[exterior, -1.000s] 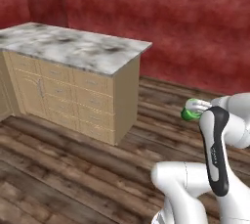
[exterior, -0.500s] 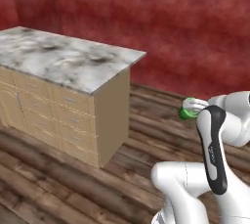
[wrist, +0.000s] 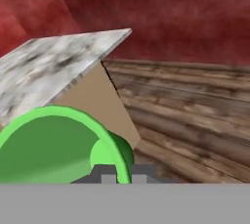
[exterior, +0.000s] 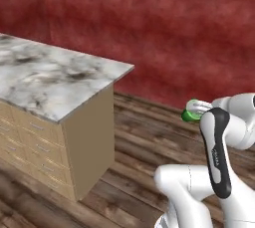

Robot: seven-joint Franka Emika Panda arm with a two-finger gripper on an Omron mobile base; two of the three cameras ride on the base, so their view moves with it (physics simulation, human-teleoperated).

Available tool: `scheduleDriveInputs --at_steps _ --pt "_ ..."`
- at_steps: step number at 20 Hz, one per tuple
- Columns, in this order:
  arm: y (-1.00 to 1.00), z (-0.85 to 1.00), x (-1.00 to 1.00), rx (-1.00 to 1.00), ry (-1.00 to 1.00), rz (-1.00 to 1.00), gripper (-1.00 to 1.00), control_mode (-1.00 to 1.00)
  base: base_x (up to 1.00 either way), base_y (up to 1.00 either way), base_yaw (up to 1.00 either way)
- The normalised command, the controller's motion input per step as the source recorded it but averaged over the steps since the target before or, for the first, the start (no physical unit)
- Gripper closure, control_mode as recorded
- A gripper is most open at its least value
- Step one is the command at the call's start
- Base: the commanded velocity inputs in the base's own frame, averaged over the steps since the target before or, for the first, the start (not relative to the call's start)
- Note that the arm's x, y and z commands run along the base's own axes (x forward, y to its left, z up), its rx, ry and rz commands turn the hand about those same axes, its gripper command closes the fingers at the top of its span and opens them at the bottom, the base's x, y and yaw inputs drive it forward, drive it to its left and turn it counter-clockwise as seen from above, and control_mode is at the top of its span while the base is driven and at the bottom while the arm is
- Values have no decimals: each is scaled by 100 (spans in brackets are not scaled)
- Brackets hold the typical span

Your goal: Place the pitcher and cup on the dining counter for serving.

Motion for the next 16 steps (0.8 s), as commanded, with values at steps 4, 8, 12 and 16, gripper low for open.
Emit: scheduleDriveInputs --at_steps 4,8,12,16 --pt "0 0 0 0 0 0 100 100 100 -72 27" --pt "0 0 0 0 0 0 100 100 99 -63 45" --pt "0 0 0 0 0 0 100 100 87 -56 52" --pt "0 0 0 0 0 0 100 100 81 -48 57"
